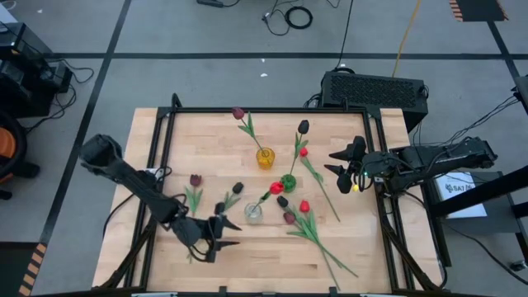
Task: Sort flowers into vase by color
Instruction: Put the top left pink flower in the yellow flower vase
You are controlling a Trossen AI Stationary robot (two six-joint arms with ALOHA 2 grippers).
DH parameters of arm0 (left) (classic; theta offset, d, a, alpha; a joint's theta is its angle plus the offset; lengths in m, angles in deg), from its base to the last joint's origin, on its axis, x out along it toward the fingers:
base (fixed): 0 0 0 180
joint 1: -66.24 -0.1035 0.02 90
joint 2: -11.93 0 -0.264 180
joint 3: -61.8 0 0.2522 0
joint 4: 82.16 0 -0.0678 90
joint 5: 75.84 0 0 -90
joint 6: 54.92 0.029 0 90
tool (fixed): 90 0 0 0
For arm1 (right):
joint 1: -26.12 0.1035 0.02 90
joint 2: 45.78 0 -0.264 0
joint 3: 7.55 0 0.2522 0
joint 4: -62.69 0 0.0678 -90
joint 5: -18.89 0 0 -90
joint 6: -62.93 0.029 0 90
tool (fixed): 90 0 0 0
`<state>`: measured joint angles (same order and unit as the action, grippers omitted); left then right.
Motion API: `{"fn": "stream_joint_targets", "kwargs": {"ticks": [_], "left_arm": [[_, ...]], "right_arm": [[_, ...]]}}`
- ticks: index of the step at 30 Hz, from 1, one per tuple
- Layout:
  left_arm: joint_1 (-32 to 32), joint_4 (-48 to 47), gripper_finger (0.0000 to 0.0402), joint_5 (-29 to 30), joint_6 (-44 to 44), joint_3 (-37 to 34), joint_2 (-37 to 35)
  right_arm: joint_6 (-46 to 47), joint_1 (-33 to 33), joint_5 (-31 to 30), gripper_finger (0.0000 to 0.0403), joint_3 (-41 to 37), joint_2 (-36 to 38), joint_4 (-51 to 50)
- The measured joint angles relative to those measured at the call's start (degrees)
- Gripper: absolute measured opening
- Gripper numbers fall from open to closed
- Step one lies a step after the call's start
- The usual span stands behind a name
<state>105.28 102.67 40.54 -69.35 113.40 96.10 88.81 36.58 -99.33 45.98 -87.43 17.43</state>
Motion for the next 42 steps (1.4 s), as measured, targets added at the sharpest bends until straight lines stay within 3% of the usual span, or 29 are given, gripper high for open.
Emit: {"fn": "stream_joint_targets", "kwargs": {"ticks": [6,15,21,37,42], "left_arm": [[-2.98,7.73,0.0123,-4.87,0.08,0.00,7.23],[-7.04,8.47,0.0051,-3.89,0.15,0.00,11.64],[-8.96,8.43,0.0040,0.13,0.19,0.00,12.03],[-12.14,7.43,0.0040,2.46,1.05,0.00,12.08],[-12.11,7.43,0.0040,3.27,1.70,0.00,12.08]], "right_arm": [[-0.88,-0.01,-0.28,0.0192,0.00,0.00,0.00],[-1.76,0.00,-0.33,0.0192,0.00,0.00,0.01],[-1.72,0.00,-0.31,0.0192,0.00,0.00,0.02],[-0.84,0.00,-0.24,0.0192,0.00,0.00,-0.15],[3.23,0.00,-0.18,0.0192,0.00,0.00,-4.13]]}}
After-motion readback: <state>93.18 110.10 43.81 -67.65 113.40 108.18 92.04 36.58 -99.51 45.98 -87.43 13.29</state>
